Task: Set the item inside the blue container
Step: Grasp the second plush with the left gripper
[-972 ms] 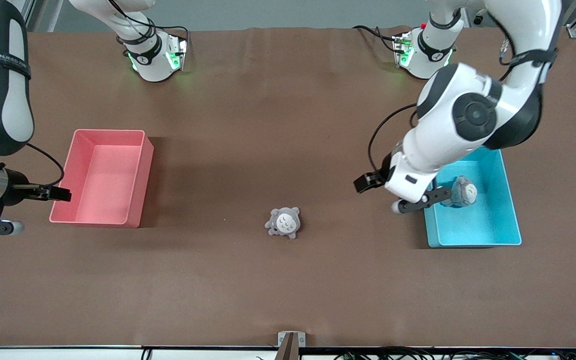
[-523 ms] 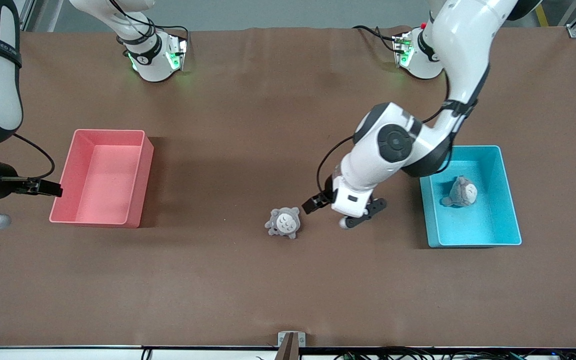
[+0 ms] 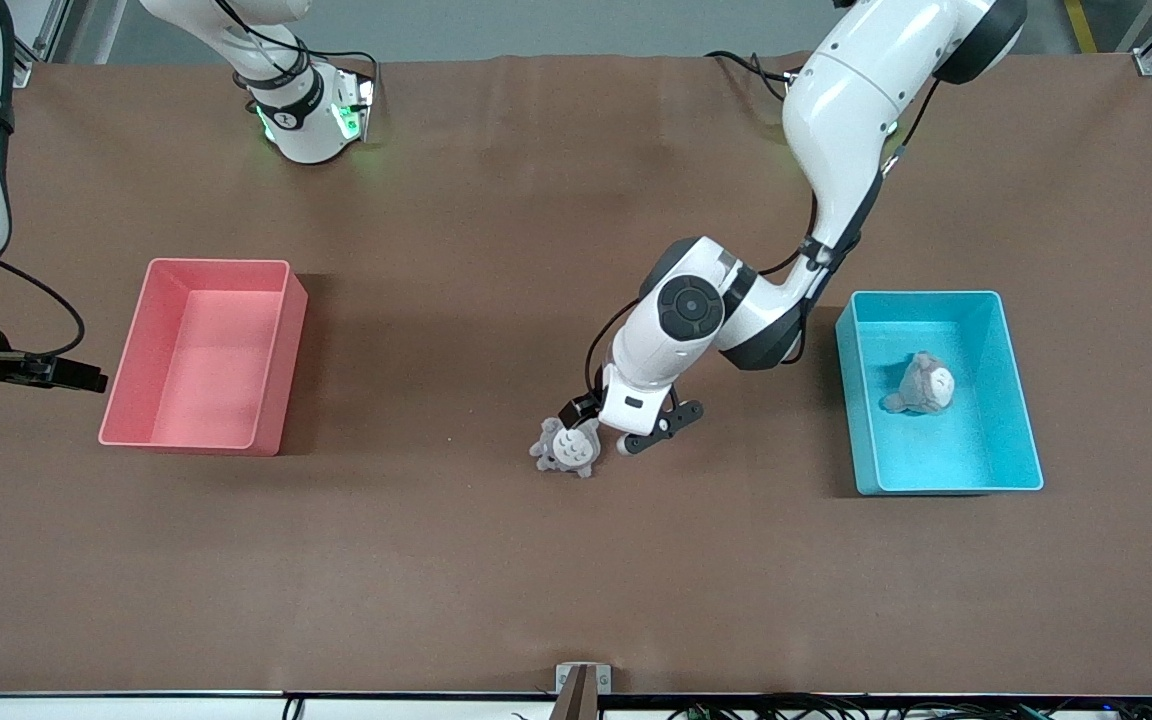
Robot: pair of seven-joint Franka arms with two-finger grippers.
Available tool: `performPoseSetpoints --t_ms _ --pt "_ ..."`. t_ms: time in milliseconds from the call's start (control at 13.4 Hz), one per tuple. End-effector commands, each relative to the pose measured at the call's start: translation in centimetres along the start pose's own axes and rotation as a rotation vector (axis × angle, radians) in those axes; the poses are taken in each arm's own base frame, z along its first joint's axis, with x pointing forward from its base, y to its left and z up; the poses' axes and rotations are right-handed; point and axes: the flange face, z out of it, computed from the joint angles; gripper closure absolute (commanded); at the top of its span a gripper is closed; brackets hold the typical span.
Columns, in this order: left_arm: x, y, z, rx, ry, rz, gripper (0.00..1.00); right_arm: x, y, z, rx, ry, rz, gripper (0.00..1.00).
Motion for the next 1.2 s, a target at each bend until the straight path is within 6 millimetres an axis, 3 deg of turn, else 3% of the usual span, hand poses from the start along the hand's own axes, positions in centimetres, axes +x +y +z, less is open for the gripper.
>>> performPoseSetpoints --t_ms 0,149,523,972,1046,1121 --pt "0.4 1.0 1.1 -0.055 0.043 -0.004 0.00 -0.7 0.1 -0.8 0.018 0.005 -0.006 0.00" --pt "0.9 1.1 2.3 -0.107 0.062 -0.010 0.00 -0.6 0.8 -0.8 0.028 0.007 0.002 0.00" --pt "1.5 0.9 4.6 -0.118 0.061 -0.016 0.00 -1.4 -0.1 -1.0 0.034 -0.026 -0.003 0.00" --pt "0.6 0.7 6.9 -0.112 0.046 -0.015 0.00 -6.2 -0.3 -1.9 0.031 0.010 -0.016 0.00" --pt "0.3 0.7 7.1 -0.114 0.047 -0.010 0.09 -7.3 -0.3 -2.0 0.032 0.030 -0.019 0.00" --pt "0.3 0.7 7.2 -0.119 0.048 -0.013 0.24 -8.4 -0.1 -2.0 0.026 0.041 -0.020 0.00"
